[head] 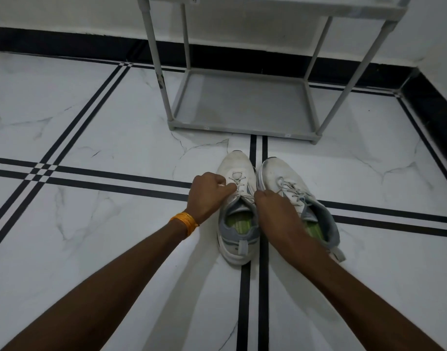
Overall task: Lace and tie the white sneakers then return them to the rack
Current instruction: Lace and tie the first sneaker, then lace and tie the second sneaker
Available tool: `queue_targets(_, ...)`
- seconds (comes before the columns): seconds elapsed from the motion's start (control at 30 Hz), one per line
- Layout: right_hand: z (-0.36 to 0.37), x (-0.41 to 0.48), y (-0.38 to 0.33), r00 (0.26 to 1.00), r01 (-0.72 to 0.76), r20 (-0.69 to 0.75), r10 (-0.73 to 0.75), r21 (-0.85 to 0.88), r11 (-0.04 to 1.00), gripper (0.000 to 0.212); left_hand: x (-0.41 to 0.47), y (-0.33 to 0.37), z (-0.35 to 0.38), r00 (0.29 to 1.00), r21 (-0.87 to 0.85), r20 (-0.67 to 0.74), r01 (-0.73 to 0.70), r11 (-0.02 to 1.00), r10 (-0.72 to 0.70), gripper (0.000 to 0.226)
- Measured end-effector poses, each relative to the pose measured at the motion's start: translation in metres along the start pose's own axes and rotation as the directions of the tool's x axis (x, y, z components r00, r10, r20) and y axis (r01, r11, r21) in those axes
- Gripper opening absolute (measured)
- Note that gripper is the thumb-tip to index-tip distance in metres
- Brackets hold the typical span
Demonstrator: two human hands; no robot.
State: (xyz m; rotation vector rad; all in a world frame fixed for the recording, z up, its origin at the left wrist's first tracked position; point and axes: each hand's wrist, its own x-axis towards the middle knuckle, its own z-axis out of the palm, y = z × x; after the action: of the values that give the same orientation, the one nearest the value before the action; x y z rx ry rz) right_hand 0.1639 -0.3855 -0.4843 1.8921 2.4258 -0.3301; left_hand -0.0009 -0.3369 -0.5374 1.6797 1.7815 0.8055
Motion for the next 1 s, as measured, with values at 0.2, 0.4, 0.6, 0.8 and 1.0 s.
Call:
queue_targets(0.2, 0.0, 0.002, -0.002, 1.0, 0.027, 0.002, -0.027, -0.032, 0.999, 0.024, 0.002, 0.002, -0.005, 1.0, 0.061, 0.0, -0.02, 0.998, 0.02, 0.037)
queue_targets(0.4, -0.006, 0.001, 0.012, 0.995, 0.095, -0.004, -0.097, 0.241, 0.966, 0.021, 0.0, -0.002, -0.016, 0.998, 0.165, -0.014, -0.066, 0.984, 0.069, 0.044)
queue_targets(0.6, -0.05, -0.007, 0.086, 0.965, -0.25, 0.004, 0.261, 0.299, 0.921, 0.049, -0.009, 0.015, -0.029, 0.995, 0.32, -0.003, -0.098, 0.942, 0.104, 0.025)
queue_targets(0.8, -0.032, -0.012, 0.107, 0.941, -0.298, 0.207, 0.267, 0.135, 0.945, 0.035, -0.02, 0.068, 0.003, 0.813, 0.327, 0.408, -0.555, 0.765, 0.415, 0.03)
queue_targets(1.0, -0.016, -0.012, 0.093, 0.975, -0.223, 0.061, 0.214, 0.299, 0.928, 0.026, -0.016, 0.043, 0.017, 0.817, 0.603, 0.479, -0.573, 0.556, 0.322, 0.03)
